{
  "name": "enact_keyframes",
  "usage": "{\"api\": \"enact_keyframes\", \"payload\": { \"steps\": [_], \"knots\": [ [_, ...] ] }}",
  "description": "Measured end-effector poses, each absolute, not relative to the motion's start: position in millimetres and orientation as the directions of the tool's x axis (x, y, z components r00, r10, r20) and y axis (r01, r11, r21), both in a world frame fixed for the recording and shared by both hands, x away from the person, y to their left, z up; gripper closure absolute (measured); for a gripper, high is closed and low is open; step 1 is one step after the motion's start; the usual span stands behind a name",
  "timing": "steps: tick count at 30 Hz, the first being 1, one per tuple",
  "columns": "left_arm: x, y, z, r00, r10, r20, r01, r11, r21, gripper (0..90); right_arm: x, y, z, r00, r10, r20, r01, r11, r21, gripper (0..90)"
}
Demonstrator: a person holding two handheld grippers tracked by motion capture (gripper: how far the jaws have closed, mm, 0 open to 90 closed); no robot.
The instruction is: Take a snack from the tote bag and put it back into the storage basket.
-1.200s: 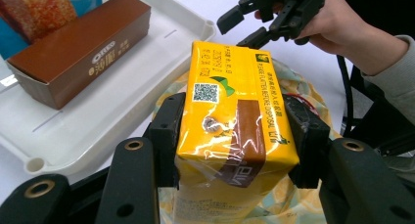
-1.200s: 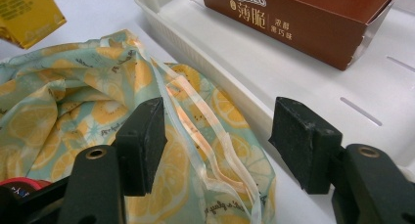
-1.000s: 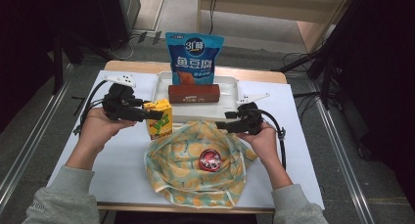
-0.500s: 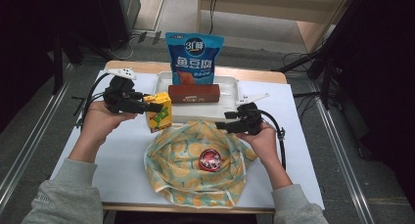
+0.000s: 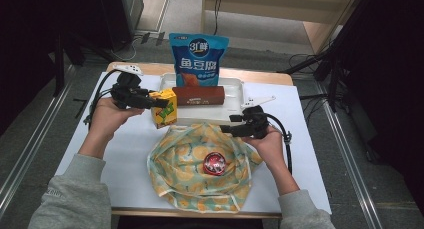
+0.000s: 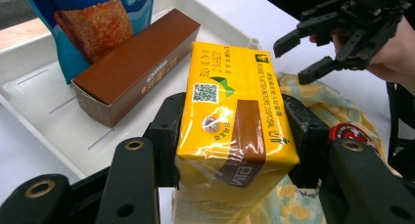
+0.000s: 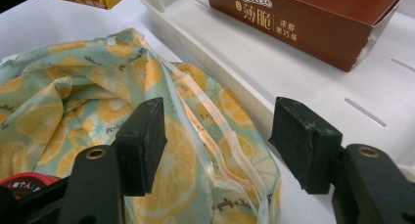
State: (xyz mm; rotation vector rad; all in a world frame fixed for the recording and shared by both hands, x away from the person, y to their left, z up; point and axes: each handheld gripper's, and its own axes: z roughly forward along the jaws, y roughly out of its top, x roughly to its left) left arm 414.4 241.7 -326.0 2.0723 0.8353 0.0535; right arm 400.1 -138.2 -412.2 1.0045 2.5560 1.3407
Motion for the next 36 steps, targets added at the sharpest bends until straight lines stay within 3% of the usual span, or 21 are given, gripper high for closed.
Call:
{"api": "enact_keyframes", "payload": {
  "steps": [36],
  "knots": [
    [464.4,235.3,-352.7,0.743,0.631,-0.224,0.534,-0.357,0.767,50.9,394.8,-142.7,-412.3,-0.771,0.597,0.219,0.52,0.392,0.759,38.5]
  ]
}}
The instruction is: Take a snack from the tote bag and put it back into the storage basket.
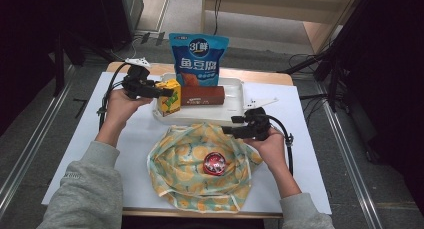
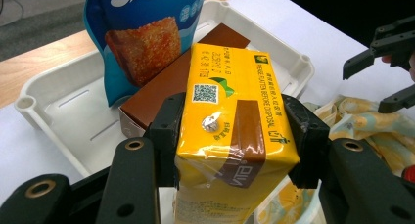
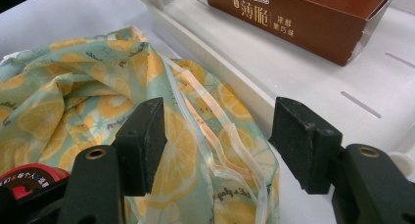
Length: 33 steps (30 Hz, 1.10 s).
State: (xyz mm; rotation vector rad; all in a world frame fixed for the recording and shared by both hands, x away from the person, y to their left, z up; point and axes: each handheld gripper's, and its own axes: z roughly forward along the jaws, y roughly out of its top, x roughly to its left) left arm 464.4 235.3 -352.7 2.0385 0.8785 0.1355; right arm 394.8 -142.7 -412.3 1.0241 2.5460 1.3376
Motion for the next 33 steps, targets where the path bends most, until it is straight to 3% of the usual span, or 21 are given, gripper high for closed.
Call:
{"api": "enact_keyframes", "payload": {
  "steps": [33],
  "knots": [
    [482.4,233.3,-385.1,0.736,0.648,-0.195,0.54,-0.39,0.746,50.9,394.8,-141.5,-413.6,-0.773,0.594,0.223,0.522,0.396,0.755,38.5]
  ]
}}
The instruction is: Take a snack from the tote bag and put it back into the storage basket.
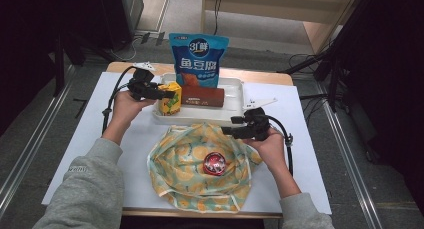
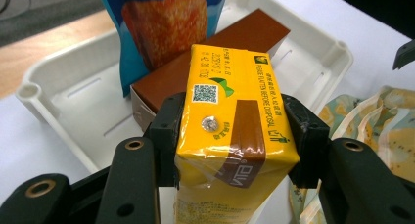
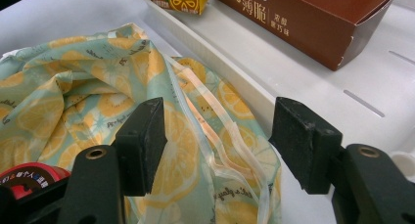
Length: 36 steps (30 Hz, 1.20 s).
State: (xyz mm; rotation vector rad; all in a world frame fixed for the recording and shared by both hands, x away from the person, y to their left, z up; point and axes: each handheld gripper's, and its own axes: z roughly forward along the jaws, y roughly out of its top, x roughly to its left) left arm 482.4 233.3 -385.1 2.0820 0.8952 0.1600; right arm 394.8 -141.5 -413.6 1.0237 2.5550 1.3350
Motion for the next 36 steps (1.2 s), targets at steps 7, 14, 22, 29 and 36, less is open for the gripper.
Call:
{"api": "enact_keyframes", "payload": {
  "steps": [7,14,22,29,36],
  "knots": [
    [476.8,236.7,-394.6,0.744,0.641,-0.189,0.532,-0.397,0.747,50.5,395.3,-142.4,-414.0,-0.776,0.592,0.22,0.518,0.398,0.757,38.4],
    [468.5,241.4,-400.1,0.741,0.639,-0.204,0.538,-0.385,0.75,48.1,395.1,-141.5,-415.2,-0.774,0.592,0.222,0.523,0.401,0.753,38.4],
    [462.1,242.9,-396.1,0.739,0.641,-0.205,0.543,-0.387,0.746,40.0,395.8,-142.3,-415.5,-0.777,0.59,0.222,0.52,0.403,0.753,38.2],
    [452.8,254.2,-393.6,0.72,0.661,-0.211,0.558,-0.371,0.742,38.8,395.0,-144.6,-414.8,-0.774,0.592,0.225,0.524,0.4,0.752,38.1],
    [442.8,263.1,-391.6,0.71,0.666,-0.228,0.576,-0.362,0.733,39.3,394.8,-146.8,-413.5,-0.772,0.595,0.222,0.522,0.395,0.756,38.1]
  ]
}}
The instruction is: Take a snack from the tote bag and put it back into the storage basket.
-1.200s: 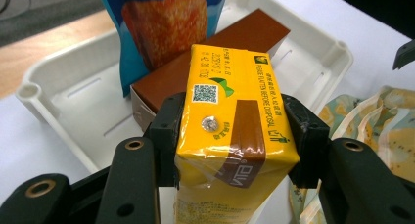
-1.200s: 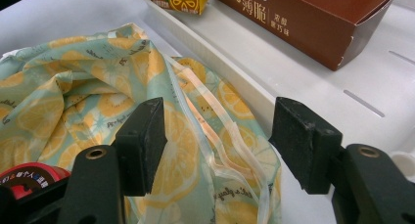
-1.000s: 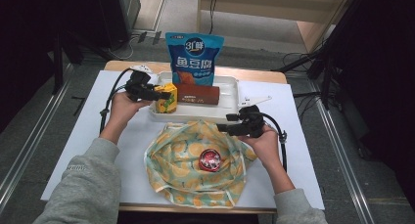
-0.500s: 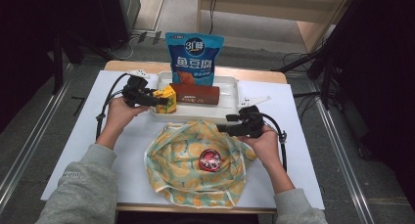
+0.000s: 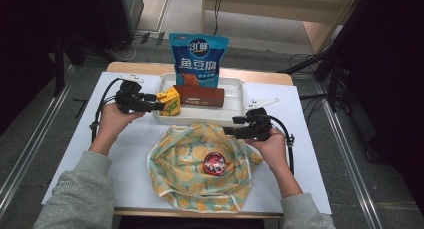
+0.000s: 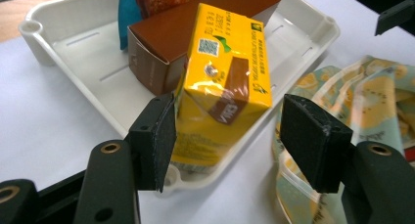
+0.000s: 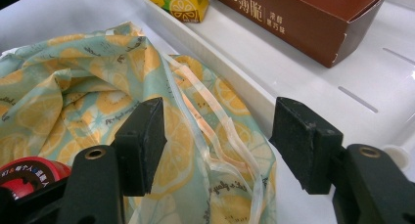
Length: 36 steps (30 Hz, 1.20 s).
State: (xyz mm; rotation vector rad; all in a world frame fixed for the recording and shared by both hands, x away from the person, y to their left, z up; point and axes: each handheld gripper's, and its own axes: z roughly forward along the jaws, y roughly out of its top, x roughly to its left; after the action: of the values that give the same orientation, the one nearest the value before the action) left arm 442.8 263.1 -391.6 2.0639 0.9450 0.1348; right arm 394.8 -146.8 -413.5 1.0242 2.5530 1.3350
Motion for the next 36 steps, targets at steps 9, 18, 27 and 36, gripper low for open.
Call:
{"api": "enact_keyframes", "payload": {
  "steps": [9,18,27,36],
  "knots": [
    [430.5,272.9,-390.2,0.69,0.673,-0.269,0.608,-0.336,0.719,56.0,394.7,-148.8,-412.4,-0.77,0.598,0.222,0.521,0.389,0.76,38.1],
    [421.3,263.9,-389.4,0.726,0.612,-0.313,0.606,-0.356,0.711,90.0,394.8,-149.9,-411.8,-0.767,0.601,0.226,0.523,0.381,0.762,38.1],
    [422.7,243.4,-395.7,0.734,0.623,-0.271,0.589,-0.386,0.71,90.0,394.9,-150.0,-411.8,-0.765,0.601,0.23,0.526,0.379,0.761,38.1],
    [429.1,243.6,-401.9,0.711,0.653,-0.262,0.591,-0.352,0.725,90.0,394.5,-149.9,-411.6,-0.768,0.6,0.225,0.522,0.382,0.763,38.1]
  ]
}}
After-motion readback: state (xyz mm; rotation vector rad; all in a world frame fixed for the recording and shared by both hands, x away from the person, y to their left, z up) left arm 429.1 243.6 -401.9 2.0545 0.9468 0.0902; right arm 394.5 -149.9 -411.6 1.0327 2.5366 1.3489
